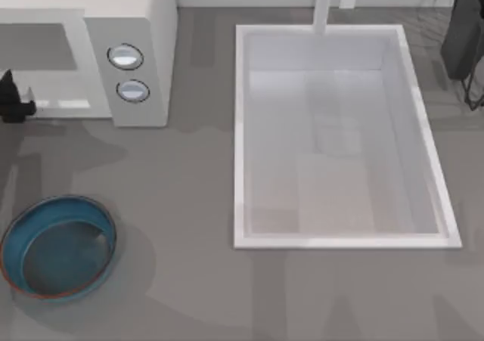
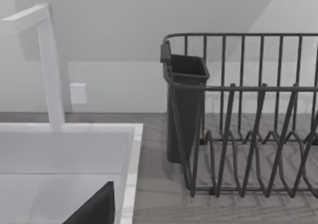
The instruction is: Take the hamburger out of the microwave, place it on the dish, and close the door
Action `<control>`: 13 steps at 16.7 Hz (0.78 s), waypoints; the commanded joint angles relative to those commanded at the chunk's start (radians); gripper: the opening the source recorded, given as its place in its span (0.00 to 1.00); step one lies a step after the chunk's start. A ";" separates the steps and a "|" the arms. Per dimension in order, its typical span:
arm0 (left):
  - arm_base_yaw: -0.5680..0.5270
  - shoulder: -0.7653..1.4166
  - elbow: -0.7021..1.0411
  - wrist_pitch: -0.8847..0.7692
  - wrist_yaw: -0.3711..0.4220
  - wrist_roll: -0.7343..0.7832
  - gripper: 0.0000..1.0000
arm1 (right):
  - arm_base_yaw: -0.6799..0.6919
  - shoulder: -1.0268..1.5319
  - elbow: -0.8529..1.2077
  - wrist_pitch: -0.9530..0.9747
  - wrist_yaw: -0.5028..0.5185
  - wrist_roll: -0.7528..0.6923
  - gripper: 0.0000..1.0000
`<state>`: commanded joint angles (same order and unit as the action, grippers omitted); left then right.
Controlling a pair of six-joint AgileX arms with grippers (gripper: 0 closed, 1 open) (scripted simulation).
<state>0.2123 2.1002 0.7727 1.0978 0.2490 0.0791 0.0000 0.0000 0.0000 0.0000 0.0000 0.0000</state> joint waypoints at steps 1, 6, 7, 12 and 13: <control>0.000 -0.040 0.001 -0.042 -0.001 0.000 0.00 | 0.000 0.000 0.000 0.000 0.000 0.000 1.00; 0.001 -0.202 0.007 -0.215 -0.003 0.001 0.00 | 0.000 0.000 0.000 0.000 0.000 0.000 1.00; 0.001 -0.217 0.008 -0.231 -0.003 0.001 0.00 | 0.000 0.000 0.000 0.000 0.000 0.000 1.00; 0.000 -0.219 0.005 -0.235 -0.003 0.003 0.00 | 0.000 0.000 0.000 0.000 0.000 0.000 1.00; -0.004 -0.219 0.010 -0.245 -0.011 -0.006 0.00 | 0.000 0.000 0.000 0.000 0.000 0.000 1.00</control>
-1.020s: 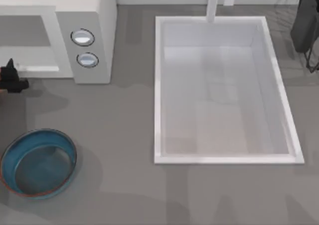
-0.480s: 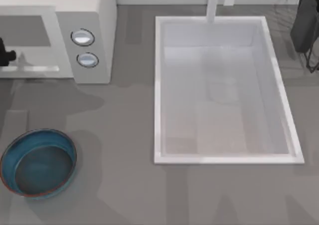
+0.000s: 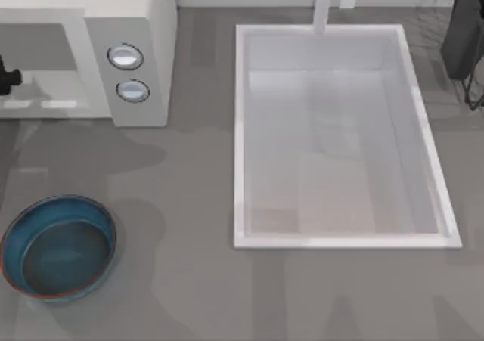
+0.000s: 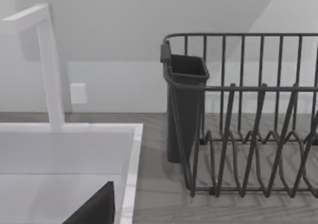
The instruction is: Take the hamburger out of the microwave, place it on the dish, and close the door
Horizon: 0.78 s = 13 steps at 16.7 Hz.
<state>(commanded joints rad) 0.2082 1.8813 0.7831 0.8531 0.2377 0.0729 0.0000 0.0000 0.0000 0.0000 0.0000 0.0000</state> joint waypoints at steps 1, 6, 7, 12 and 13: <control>-0.009 0.001 0.010 -0.019 -0.016 -0.019 0.00 | 0.000 0.000 0.000 0.000 0.000 0.000 1.00; -0.111 0.019 0.120 -0.276 -0.198 -0.272 0.00 | 0.000 0.000 0.000 0.000 0.000 0.000 1.00; -0.140 0.024 0.150 -0.357 -0.248 -0.353 0.00 | 0.000 0.000 0.000 0.000 0.000 0.000 1.00; -0.315 0.062 0.316 -0.867 -0.523 -0.885 0.00 | 0.000 0.000 0.000 0.000 0.000 0.000 1.00; -0.353 0.072 0.350 -0.980 -0.579 -1.009 0.00 | 0.000 0.000 0.000 0.000 0.000 0.000 1.00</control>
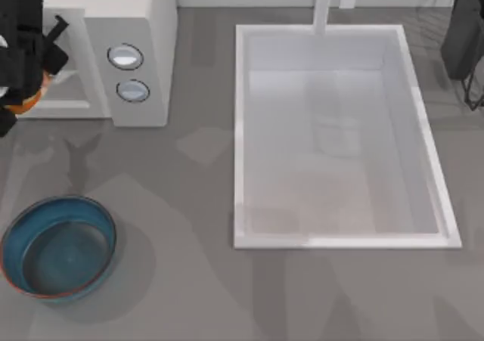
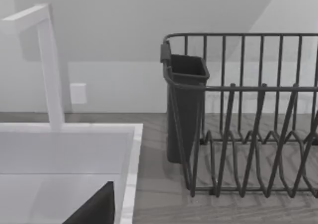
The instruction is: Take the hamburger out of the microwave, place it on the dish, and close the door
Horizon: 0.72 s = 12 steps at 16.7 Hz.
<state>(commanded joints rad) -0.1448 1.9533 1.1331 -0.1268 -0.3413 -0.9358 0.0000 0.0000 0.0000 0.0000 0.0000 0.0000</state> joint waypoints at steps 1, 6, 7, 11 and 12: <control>-0.039 0.012 0.034 -0.114 -0.055 -0.127 0.00 | 0.000 0.000 0.000 0.000 0.000 0.000 1.00; -0.232 0.111 0.172 -0.678 -0.286 -0.770 0.00 | 0.000 0.000 0.000 0.000 0.000 0.000 1.00; -0.268 0.140 0.190 -0.786 -0.321 -0.893 0.00 | 0.000 0.000 0.000 0.000 0.000 0.000 1.00; -0.398 0.265 0.238 -1.172 -0.421 -1.337 0.00 | 0.000 0.000 0.000 0.000 0.000 0.000 1.00; -0.427 0.294 0.246 -1.254 -0.438 -1.435 0.00 | 0.000 0.000 0.000 0.000 0.000 0.000 1.00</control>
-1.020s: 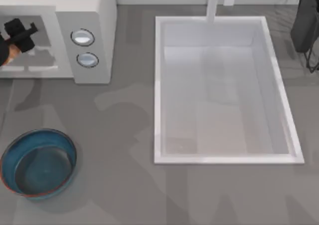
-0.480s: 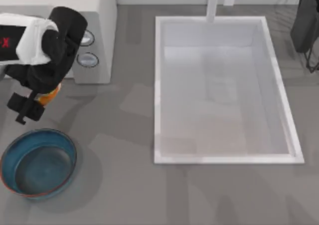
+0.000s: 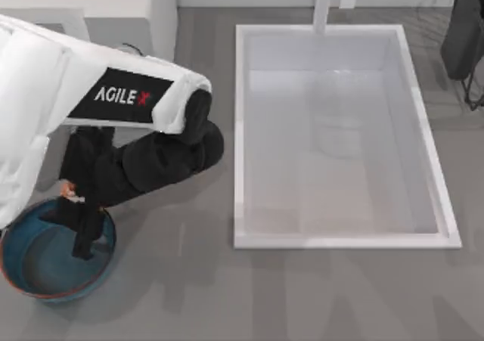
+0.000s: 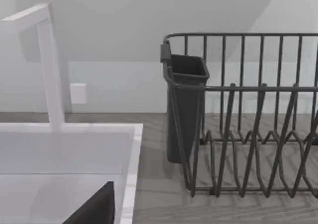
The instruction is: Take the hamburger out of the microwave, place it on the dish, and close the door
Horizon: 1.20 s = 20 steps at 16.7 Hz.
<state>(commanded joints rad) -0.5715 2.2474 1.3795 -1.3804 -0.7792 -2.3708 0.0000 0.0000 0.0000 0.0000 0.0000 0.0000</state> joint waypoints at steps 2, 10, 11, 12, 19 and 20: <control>-0.049 0.051 0.013 -0.136 -0.026 -0.168 0.00 | 0.000 0.000 0.000 0.000 0.000 0.000 1.00; -0.133 0.138 0.028 -0.326 -0.059 -0.438 0.00 | 0.000 0.000 0.000 0.000 0.000 0.000 1.00; -0.133 0.138 0.028 -0.326 -0.059 -0.438 0.00 | 0.000 0.000 0.000 0.000 0.000 0.000 1.00; -0.133 0.138 0.028 -0.326 -0.059 -0.438 0.00 | 0.000 0.000 0.000 0.000 0.000 0.000 1.00; -0.114 0.121 0.011 -0.294 -0.077 -0.426 0.00 | 0.000 0.000 0.000 0.000 0.000 0.000 1.00; -0.109 0.117 0.003 -0.281 -0.083 -0.422 0.00 | 0.000 0.000 0.000 0.000 0.000 0.000 1.00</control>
<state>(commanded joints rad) -0.6803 2.3641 1.3826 -1.6611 -0.8624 -2.7928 0.0000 0.0000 0.0000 0.0000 0.0000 0.0000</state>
